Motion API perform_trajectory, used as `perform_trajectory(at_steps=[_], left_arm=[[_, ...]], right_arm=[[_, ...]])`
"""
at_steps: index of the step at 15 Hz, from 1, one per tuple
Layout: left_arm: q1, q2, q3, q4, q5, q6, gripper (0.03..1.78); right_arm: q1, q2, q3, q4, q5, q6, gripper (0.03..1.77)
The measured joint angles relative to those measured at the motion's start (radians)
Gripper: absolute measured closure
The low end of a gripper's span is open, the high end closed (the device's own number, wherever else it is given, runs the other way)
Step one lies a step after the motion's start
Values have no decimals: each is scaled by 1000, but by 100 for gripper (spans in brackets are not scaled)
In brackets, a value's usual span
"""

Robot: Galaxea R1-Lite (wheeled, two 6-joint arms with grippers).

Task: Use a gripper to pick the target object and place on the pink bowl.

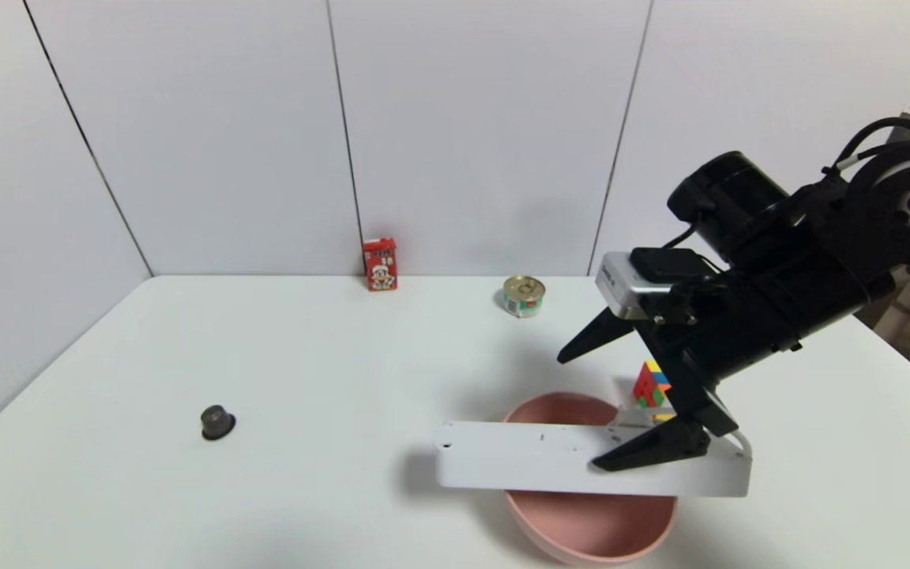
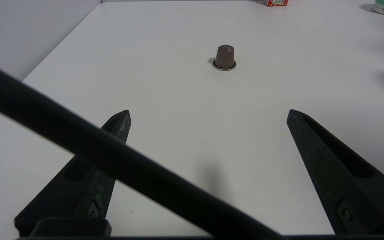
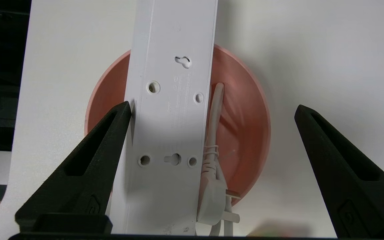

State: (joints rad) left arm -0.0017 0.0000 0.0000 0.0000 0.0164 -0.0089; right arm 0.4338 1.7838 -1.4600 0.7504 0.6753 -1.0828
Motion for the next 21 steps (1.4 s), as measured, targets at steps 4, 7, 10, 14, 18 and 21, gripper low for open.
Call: perform_trajectory(at_steps=[4,7,10,14,18,21], left_arm=[[1,0,0,0,0,0,12],[0,0,0,0,0,0,12],[0,0,0,0,0,0,12],[0,0,0,0,0,0,12],[0,0,0,0,0,0,12],[0,0,0,0,0,0,12]], right_arm=[[-4,-6,13,4,1,-2,11],[-10,-10,15,4,1,-2,10],[-27,-17,2,5,3,0,10],[-58,-32,-37,5,5,8,10],[-114,-85,-90,4,8,86,10],[-168,-183,-102,4,4,270,10]])
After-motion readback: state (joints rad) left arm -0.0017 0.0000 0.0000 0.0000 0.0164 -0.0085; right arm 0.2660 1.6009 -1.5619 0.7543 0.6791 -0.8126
